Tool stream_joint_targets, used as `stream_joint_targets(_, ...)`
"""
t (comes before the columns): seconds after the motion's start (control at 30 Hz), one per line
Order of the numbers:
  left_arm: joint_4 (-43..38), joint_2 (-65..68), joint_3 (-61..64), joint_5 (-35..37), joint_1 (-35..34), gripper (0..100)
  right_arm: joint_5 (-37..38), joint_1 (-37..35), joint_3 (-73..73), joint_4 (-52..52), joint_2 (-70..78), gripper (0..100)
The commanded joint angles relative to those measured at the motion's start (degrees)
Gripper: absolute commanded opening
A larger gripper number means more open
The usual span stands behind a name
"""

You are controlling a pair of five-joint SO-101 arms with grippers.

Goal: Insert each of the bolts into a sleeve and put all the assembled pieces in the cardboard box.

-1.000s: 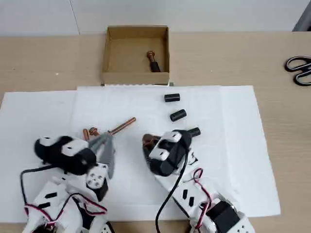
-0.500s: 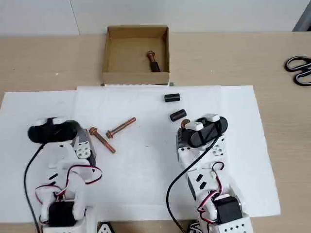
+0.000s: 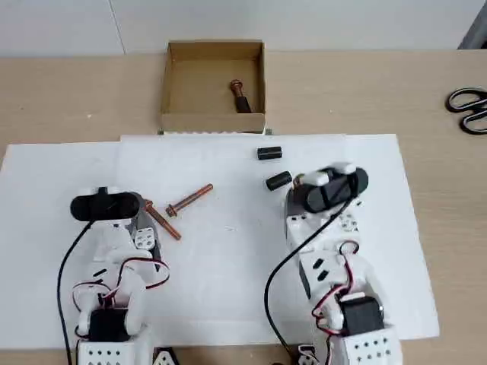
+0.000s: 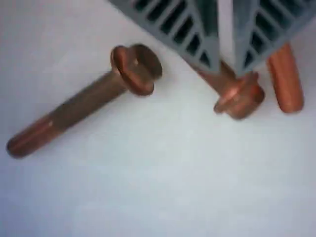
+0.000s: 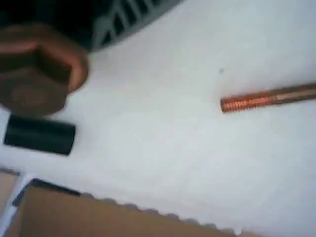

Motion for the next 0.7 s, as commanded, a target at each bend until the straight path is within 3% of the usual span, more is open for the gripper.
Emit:
stream_joint_targets(0.0,-2.55,-0.44,-0.22,-0.09,0.53,1,-0.70,0.48,-10.20,-6.20,12.88,0.2)
stream_joint_targets(0.33,-1.49,-0.35,-0.22,-0.09,0.53,1,-0.53,0.13,-35.34,-16.48,51.82,0.2)
stream_joint_targets(0.67,-1.41,-0.35,-0.22,-0.09,0.53,1,-0.44,-0.57,-68.22,-17.19,84.62,0.2)
